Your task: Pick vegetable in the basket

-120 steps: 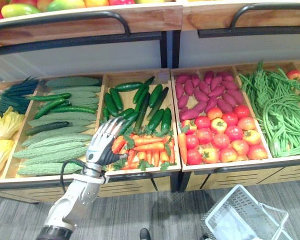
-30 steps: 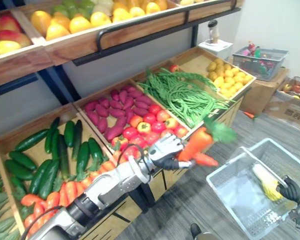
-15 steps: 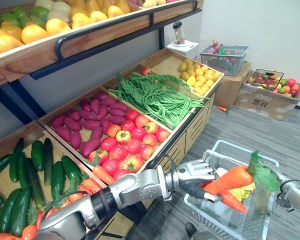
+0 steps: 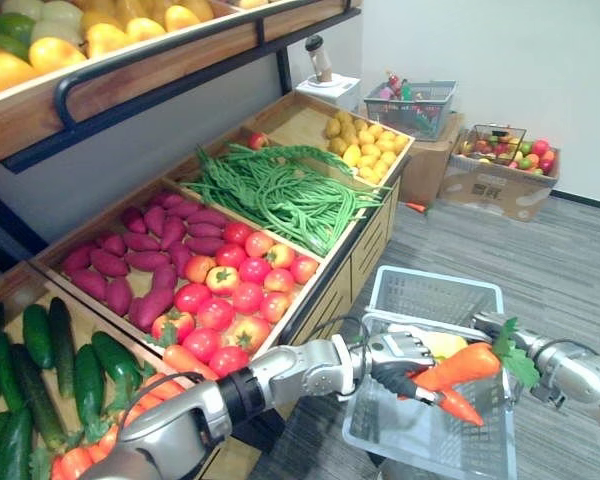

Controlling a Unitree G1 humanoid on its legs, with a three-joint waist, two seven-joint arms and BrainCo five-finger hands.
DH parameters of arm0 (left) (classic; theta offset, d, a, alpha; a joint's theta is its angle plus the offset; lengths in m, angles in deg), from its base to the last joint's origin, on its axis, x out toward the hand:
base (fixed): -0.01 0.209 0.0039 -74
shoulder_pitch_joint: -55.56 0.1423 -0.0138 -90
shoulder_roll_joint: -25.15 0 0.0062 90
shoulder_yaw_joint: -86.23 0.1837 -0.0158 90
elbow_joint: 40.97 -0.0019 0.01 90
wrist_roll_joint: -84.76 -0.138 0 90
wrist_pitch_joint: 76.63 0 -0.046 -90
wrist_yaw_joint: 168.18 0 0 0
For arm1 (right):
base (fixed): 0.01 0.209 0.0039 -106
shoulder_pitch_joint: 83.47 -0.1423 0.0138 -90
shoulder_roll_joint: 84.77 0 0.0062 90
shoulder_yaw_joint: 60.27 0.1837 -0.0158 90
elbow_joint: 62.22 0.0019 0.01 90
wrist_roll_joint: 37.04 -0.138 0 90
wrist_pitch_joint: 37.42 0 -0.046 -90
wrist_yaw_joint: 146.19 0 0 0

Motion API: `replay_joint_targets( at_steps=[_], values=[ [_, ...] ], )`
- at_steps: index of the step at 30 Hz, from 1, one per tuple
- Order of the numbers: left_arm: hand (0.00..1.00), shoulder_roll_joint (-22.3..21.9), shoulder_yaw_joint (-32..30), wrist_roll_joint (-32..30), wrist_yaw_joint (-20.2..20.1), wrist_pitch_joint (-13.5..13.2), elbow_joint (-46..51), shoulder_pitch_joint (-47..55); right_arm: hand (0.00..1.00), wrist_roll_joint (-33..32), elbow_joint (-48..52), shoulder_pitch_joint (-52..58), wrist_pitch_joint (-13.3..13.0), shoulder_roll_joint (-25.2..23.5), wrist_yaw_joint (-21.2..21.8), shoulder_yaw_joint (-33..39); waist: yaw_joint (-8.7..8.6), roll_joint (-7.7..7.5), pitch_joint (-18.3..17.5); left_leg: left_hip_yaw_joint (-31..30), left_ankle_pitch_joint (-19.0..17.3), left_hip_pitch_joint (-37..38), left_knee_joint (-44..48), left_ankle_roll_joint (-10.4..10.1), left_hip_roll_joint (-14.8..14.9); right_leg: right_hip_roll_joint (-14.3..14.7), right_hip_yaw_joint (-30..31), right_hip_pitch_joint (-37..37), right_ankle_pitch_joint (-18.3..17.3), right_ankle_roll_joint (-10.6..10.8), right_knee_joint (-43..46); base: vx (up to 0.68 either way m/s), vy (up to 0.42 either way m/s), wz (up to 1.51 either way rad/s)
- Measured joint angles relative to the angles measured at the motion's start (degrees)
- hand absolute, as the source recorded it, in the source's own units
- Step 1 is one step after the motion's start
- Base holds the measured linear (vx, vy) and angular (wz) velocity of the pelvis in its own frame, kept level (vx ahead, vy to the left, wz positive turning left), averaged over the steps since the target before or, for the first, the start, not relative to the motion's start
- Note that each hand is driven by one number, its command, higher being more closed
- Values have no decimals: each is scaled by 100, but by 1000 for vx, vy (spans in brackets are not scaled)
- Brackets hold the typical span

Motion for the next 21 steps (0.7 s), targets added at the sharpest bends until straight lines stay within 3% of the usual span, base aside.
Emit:
replay_joint_targets(
  at_steps=[10,11,21],
  values=[
    [100,-509,52,-461,-8,158,-1034,-6,100,-5,224,-323,-67,45,15,-209,-85,-63,107,299,-81,171,110,-38,22,105,250,-8,18,30,13,-28,21,-14],
    [0,-589,47,-519,-7,201,-1166,-6,100,-7,247,-330,-70,45,21,-210,-88,-49,123,305,-81,177,111,-38,21,109,260,-9,18,30,17,-46,2,-5],
    [0,-827,-415,-794,5,475,-1925,-3,100,-210,275,-419,-79,51,61,-222,-164,-43,295,449,-162,170,302,-19,123,125,280,-79,18,33,-5,-18,3,-4]
  ],
)
